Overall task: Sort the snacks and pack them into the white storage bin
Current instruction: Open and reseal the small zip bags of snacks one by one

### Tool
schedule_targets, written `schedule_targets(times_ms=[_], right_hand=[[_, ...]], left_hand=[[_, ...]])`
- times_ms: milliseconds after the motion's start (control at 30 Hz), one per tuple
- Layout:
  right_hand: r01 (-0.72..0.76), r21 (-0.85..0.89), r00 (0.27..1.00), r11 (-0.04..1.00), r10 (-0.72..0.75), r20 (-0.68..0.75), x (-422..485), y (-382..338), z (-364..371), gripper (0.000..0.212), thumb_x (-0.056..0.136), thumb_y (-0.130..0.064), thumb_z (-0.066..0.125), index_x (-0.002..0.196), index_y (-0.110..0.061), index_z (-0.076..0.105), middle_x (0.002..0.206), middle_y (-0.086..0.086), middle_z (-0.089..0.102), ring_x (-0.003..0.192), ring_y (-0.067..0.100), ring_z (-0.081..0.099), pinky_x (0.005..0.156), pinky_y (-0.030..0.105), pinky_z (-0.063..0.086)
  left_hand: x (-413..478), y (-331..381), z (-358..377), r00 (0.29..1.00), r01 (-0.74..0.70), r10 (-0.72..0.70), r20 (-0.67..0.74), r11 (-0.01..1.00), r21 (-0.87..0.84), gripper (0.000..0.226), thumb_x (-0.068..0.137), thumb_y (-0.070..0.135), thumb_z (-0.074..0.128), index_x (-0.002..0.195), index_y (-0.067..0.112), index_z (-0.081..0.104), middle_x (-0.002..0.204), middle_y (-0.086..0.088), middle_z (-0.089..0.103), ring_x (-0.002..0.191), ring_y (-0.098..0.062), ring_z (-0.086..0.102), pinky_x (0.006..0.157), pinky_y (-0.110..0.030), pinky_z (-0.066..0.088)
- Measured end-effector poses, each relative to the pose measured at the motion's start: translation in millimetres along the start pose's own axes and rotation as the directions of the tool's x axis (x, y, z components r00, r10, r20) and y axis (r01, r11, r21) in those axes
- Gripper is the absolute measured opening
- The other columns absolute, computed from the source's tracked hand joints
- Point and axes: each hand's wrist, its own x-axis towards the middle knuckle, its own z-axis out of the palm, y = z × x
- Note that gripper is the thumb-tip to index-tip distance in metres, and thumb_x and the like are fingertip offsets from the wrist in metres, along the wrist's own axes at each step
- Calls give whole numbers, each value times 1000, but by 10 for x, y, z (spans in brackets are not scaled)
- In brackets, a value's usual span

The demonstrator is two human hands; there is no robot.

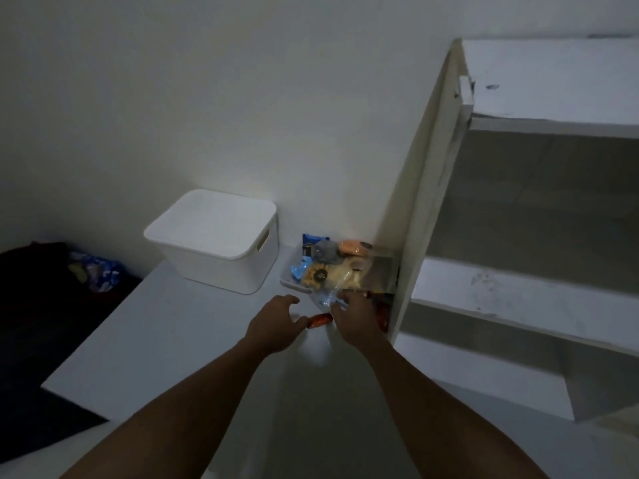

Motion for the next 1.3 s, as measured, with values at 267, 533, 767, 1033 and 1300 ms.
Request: schedule_targets(times_ms=[267,533,767,1033,1300], right_hand=[[-91,59,993,994,95,-76,354,167,157,9,97,-22,57,92,-18,65,77,-20,58,71,-8,52,57,4,37],[-283,187,914,941,324,-245,585,232,648,27,77,-36,69,88,-12,68,89,4,71,84,19,66,74,32,52],[-406,345,774,846,519,-362,689,153,945,19,77,-13,70,66,-27,63,78,4,71,77,27,71,71,48,60],[-228,281,764,932,350,-542,664,-225,980,19,87,-6,60,70,-14,65,69,2,67,65,6,63,61,22,51],[-2,285,788,958,177,-590,684,-886,603,13,85,3,59,78,-6,66,72,3,63,66,11,55,59,18,47]], left_hand=[[888,99,0,972,-228,230,54,973,-47,35,92,27,61,125,17,59,125,-6,60,114,-22,57,87,-27,44],[1620,214,85,827,-495,502,256,864,-96,49,95,17,58,142,10,45,145,-13,47,133,-28,44,110,-35,34],[1871,197,151,753,-567,576,320,813,-129,44,96,11,54,139,14,49,141,-9,51,126,-26,51,96,-25,38],[1967,-6,-181,779,-510,573,253,815,-276,38,90,8,59,128,13,59,130,-9,57,117,-23,56,98,-38,47],[1915,-185,-819,914,-345,403,45,832,-435,7,86,20,71,87,14,68,83,0,65,80,-18,61,70,-24,43]])
